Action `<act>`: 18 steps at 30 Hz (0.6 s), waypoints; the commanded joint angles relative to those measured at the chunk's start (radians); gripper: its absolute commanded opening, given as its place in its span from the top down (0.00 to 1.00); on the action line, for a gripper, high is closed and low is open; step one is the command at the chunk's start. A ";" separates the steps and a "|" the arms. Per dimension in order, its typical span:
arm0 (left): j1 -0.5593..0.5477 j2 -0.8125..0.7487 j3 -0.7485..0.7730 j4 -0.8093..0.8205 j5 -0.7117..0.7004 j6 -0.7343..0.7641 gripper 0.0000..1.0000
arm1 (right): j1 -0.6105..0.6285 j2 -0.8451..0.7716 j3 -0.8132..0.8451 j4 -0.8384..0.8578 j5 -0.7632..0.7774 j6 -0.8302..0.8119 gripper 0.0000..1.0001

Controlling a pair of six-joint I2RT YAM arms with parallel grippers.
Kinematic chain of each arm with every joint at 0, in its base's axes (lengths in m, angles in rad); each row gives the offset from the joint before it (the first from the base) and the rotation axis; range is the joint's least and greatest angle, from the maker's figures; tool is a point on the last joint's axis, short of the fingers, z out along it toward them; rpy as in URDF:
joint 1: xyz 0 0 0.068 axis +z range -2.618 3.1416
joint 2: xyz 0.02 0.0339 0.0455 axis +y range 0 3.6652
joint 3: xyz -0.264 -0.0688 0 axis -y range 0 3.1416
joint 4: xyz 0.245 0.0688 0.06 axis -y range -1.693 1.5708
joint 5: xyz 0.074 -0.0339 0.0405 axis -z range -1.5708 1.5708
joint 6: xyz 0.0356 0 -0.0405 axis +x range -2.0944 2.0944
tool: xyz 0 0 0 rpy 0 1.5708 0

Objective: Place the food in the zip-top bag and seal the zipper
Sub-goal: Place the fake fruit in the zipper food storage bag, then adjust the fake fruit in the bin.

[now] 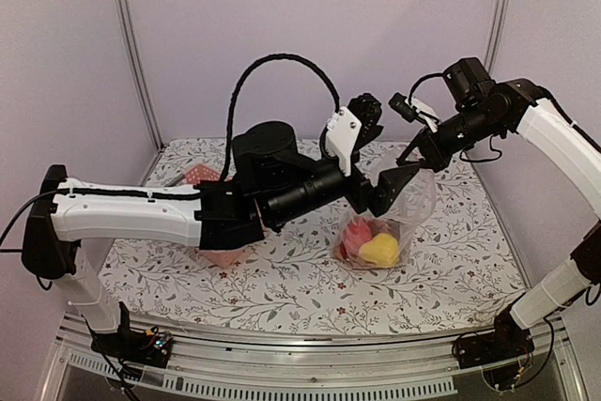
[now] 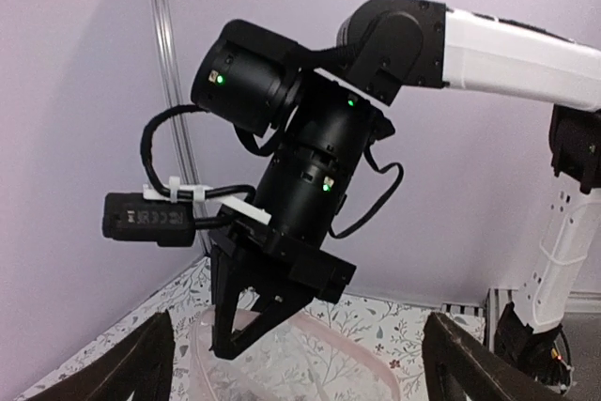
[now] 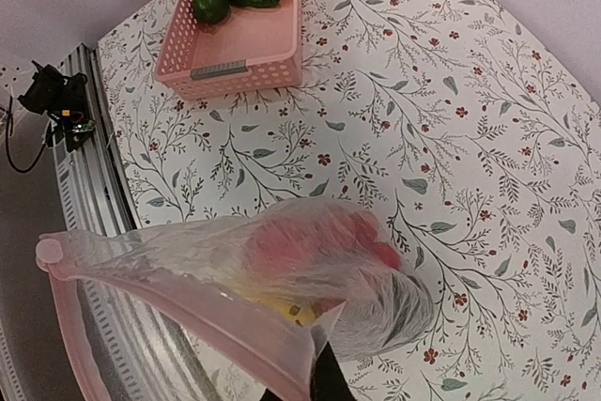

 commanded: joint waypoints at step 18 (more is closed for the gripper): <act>0.274 -0.540 -0.405 -0.688 -0.457 -0.461 0.19 | -0.132 0.026 0.123 0.092 0.118 0.054 1.00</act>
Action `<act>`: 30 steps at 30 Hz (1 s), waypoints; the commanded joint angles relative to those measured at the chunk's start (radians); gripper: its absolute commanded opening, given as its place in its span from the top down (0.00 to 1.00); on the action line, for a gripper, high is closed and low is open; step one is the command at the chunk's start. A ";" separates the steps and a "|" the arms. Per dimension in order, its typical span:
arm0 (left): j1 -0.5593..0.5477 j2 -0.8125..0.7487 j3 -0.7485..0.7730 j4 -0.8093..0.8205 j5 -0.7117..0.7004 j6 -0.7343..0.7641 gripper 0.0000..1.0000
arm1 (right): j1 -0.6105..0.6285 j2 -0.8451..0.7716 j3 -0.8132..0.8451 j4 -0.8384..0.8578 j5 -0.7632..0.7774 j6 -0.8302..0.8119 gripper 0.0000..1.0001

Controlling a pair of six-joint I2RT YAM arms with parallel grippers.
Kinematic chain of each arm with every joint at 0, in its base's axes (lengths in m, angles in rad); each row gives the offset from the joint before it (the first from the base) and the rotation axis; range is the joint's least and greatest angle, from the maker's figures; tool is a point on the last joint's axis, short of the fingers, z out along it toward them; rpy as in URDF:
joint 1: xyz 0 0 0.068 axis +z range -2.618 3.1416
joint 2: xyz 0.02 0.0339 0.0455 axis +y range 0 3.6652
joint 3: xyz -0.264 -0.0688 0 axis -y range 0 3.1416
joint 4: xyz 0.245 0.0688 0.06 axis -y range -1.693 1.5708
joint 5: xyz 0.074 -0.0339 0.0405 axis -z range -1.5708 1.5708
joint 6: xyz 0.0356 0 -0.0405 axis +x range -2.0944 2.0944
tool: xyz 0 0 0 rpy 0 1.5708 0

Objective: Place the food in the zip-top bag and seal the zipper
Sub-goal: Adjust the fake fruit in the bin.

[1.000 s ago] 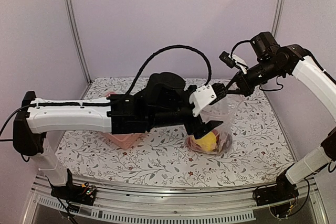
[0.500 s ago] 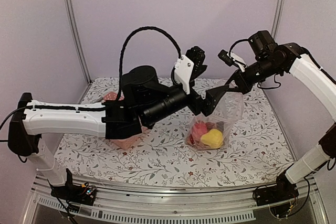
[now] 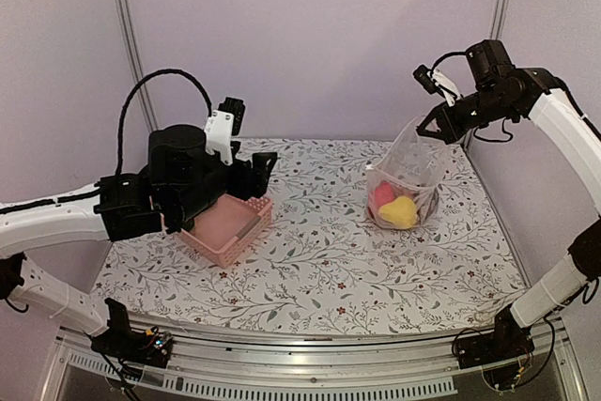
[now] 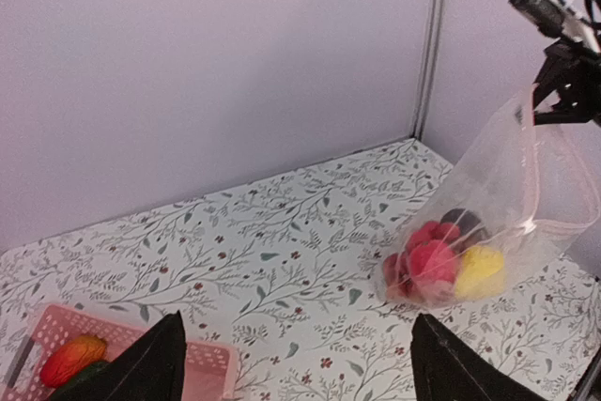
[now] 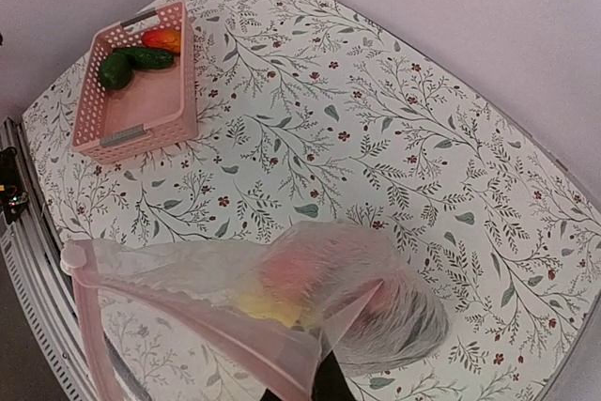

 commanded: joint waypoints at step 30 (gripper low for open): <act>0.722 0.345 -0.012 -0.582 0.212 -0.409 0.13 | -0.002 -0.152 -0.248 0.123 -0.075 -0.003 1.00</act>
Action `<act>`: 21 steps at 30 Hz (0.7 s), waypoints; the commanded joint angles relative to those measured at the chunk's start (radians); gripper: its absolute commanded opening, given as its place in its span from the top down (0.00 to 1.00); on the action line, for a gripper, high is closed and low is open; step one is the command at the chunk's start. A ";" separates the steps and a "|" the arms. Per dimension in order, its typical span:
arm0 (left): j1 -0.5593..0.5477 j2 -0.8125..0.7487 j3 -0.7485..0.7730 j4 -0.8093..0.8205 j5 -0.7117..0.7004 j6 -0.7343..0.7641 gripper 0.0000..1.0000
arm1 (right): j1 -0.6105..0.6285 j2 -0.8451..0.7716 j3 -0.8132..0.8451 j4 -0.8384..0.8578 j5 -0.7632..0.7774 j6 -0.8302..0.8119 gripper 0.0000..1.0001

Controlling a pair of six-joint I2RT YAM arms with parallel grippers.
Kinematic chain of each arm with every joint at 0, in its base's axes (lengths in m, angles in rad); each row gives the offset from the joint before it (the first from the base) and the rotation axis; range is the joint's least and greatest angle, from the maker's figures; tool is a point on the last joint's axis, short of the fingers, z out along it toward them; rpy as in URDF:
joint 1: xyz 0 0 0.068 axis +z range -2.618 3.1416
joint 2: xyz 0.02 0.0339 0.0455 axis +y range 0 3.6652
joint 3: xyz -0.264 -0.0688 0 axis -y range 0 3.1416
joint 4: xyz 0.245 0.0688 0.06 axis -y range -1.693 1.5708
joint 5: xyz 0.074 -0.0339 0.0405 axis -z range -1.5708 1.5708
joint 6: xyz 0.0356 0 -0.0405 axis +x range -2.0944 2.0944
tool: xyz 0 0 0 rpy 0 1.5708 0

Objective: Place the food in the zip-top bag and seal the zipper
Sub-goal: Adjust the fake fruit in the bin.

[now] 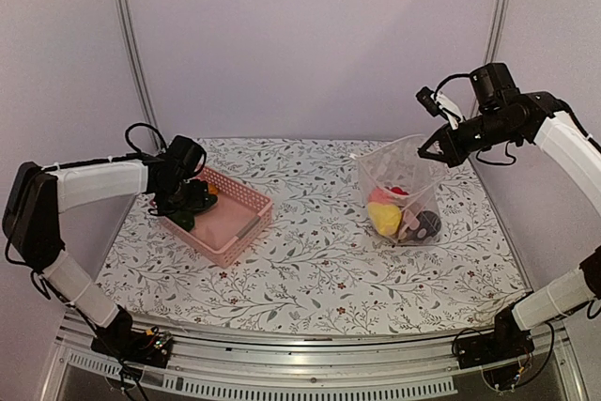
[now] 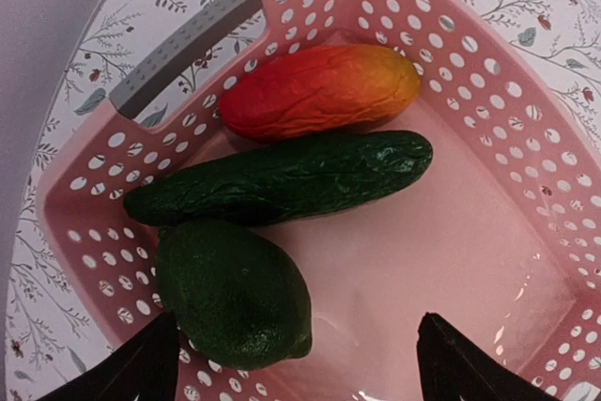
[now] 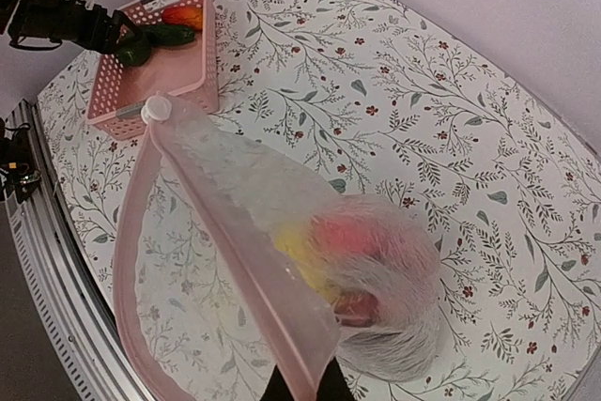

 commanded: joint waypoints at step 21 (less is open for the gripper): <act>-0.030 0.303 0.213 -0.107 0.115 0.054 0.23 | -0.001 -0.054 -0.059 0.035 -0.041 -0.008 1.00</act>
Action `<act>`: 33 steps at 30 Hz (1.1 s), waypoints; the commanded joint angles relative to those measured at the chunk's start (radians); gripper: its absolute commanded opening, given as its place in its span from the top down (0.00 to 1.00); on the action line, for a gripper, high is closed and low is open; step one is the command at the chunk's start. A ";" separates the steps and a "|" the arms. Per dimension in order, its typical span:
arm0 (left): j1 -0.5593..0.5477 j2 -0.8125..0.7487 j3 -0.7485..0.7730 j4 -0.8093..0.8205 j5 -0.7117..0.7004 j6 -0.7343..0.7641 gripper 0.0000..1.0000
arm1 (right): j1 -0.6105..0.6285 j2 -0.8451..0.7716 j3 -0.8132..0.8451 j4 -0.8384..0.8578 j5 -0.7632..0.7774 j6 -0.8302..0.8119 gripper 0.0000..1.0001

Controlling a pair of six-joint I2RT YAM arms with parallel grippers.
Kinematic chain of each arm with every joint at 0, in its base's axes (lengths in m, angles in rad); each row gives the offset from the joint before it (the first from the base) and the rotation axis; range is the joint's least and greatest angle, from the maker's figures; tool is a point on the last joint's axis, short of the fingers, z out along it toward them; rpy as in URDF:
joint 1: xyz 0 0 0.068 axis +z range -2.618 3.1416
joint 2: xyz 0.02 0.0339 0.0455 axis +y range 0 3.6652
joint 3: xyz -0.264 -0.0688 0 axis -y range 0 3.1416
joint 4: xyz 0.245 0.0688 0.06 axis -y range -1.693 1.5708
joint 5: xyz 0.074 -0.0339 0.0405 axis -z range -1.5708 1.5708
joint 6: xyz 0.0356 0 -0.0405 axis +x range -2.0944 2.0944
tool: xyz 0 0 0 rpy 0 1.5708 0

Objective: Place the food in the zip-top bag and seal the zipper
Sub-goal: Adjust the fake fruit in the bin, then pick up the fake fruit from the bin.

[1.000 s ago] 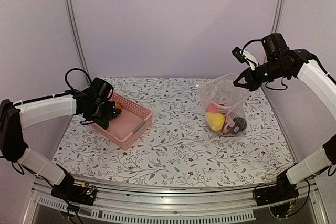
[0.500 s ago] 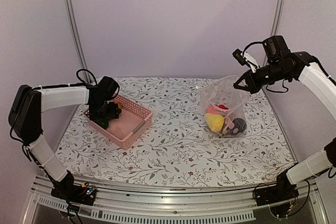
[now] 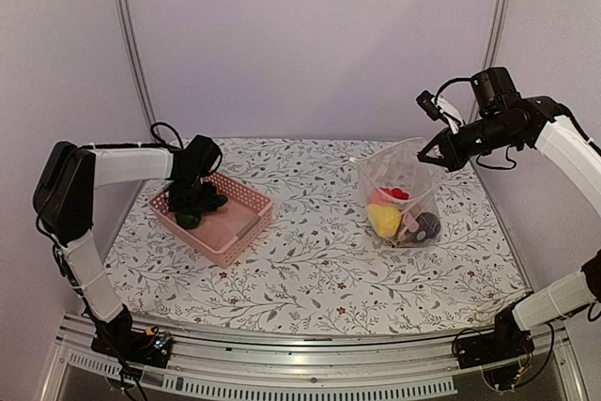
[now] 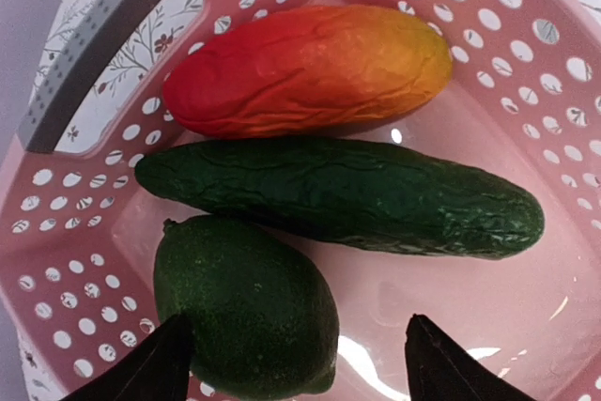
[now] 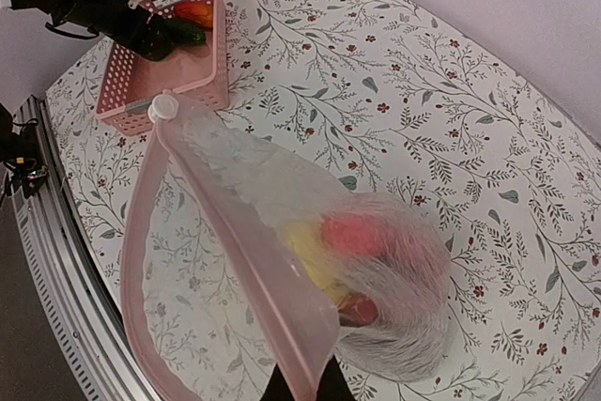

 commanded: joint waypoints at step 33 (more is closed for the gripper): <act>-0.058 0.000 0.000 0.045 0.039 0.056 0.12 | -0.001 -0.025 -0.033 0.019 -0.031 -0.011 1.00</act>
